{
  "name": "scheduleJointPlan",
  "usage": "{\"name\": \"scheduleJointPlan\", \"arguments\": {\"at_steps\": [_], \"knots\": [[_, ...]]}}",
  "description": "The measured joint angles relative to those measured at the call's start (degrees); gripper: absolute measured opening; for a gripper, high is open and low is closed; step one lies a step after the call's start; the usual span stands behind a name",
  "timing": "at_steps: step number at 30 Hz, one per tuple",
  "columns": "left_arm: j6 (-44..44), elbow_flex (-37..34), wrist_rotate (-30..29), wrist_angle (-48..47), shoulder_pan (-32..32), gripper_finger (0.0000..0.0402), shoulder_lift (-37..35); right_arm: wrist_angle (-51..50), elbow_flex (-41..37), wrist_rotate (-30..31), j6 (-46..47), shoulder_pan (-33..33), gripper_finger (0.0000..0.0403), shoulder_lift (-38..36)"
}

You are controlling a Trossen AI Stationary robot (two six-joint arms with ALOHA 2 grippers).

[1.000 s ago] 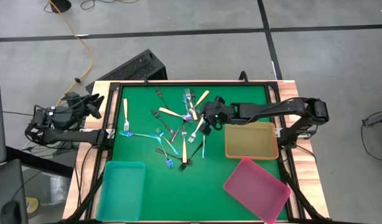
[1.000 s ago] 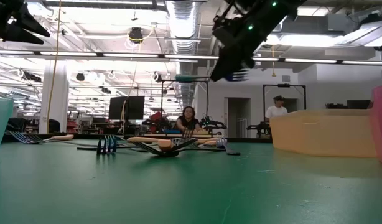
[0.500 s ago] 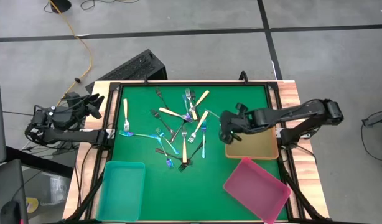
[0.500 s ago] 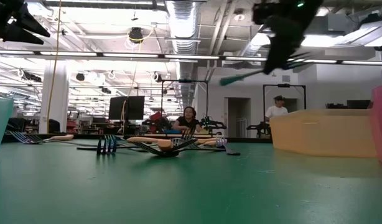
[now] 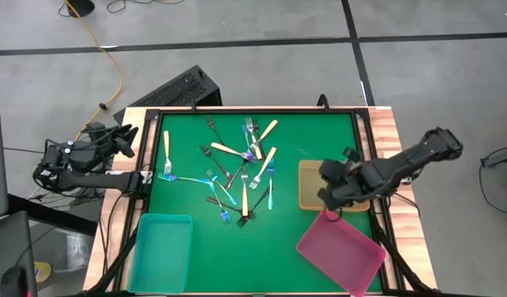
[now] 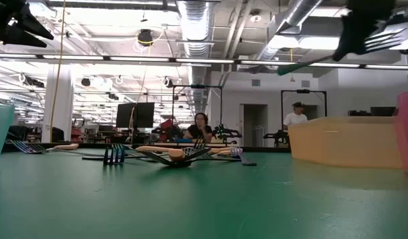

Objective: Sort silverware by color (type)
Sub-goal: Put the blue fork into the orange bin

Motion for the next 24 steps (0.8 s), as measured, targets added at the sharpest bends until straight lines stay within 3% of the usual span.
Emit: {"name": "scheduleJointPlan", "arguments": {"at_steps": [11, 24], "knots": [[0.0, 0.0, 0.0, 0.0, 0.0, 0.0158, 0.0, -1.7, -12.4, 2.8, 14.8, 9.2, 0.0038, -7.8], [0.0, 0.0, 0.0, 0.0, 0.0, 0.0158, 0.0, 11.2, -29.9, 1.9, 17.7, 13.3, 0.0038, -13.6]]}}
